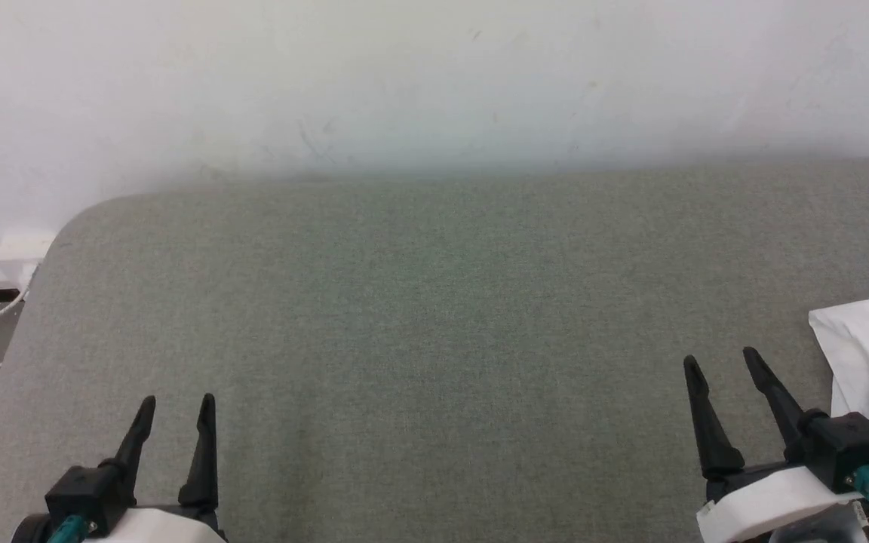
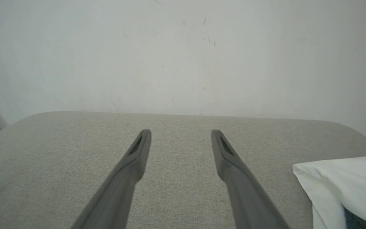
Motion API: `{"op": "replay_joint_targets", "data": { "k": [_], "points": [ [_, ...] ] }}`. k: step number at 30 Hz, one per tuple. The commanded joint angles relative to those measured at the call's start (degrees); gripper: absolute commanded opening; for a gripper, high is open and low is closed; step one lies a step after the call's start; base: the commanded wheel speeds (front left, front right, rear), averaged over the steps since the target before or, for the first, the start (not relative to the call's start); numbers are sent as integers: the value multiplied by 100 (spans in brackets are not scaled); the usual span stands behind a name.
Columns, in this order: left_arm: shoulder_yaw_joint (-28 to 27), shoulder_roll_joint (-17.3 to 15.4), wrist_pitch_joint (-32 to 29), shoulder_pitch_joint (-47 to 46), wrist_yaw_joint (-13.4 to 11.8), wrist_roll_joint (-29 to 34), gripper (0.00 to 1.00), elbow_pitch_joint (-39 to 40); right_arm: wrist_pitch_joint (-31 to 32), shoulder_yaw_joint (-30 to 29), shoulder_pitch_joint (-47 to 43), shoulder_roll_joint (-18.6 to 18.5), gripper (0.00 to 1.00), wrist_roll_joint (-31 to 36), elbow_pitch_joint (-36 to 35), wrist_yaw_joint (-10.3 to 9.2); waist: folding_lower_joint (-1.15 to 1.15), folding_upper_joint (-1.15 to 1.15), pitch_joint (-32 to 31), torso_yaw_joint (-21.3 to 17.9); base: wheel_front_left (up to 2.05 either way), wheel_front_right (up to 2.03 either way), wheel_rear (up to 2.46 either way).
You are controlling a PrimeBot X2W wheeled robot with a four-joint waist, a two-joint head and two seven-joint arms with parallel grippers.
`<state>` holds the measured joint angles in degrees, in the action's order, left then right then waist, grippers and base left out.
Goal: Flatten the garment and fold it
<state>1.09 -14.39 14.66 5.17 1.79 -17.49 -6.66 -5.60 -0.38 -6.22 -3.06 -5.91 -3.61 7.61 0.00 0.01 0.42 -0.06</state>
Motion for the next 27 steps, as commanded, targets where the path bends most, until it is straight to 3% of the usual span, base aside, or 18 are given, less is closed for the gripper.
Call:
{"op": "replay_joint_targets", "data": {
  "k": [1, 11, 12, 27],
  "points": [
    [15, 21, 15, 73, -31, 32, 100, -23, -7, -10, -63, 17, 100, -19, -3, -12, 0, -1, -23, 2, 0, 0, 0],
    [35, 14, 23, 21, -76, 70, 100, -78, -35, 68, -143, 18, 100, 59, -2, -12, 0, -1, -36, 21, 0, 0, 0],
    [45, 30, 0, 38, -41, 39, 0, -56, -8, 65, -106, 0, 0, 31, 4, 0, 0, -1, -35, 22, 0, 0, 0],
    [35, 150, -155, -20, -54, 215, 0, 20, 58, 59, -30, -1, 0, 89, 43, -1, 0, -1, -35, 20, 0, 0, 0]
  ]
}}
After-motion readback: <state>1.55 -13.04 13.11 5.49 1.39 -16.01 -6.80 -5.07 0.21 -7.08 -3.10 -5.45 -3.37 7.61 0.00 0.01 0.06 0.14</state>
